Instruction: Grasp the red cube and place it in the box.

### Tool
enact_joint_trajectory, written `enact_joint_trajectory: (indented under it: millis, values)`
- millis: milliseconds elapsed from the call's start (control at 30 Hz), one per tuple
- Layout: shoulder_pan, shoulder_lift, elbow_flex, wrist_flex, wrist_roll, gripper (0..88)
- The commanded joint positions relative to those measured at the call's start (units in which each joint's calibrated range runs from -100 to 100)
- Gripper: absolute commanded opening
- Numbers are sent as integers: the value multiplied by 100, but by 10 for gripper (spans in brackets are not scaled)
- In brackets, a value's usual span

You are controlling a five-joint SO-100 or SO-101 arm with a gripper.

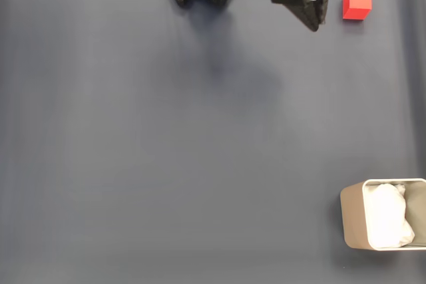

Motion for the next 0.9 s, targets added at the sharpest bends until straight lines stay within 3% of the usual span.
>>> enact_joint_trajectory:
  millis: [0, 233, 567, 867]
  values:
    - [-318, -156, 5, -49, 39, 16]
    - [-1007, -312, 434, -295, 88, 23]
    - [-1412, -347, 1082, -992, 313, 146]
    - [-1881, -113, 1437, -1738, 322, 204]
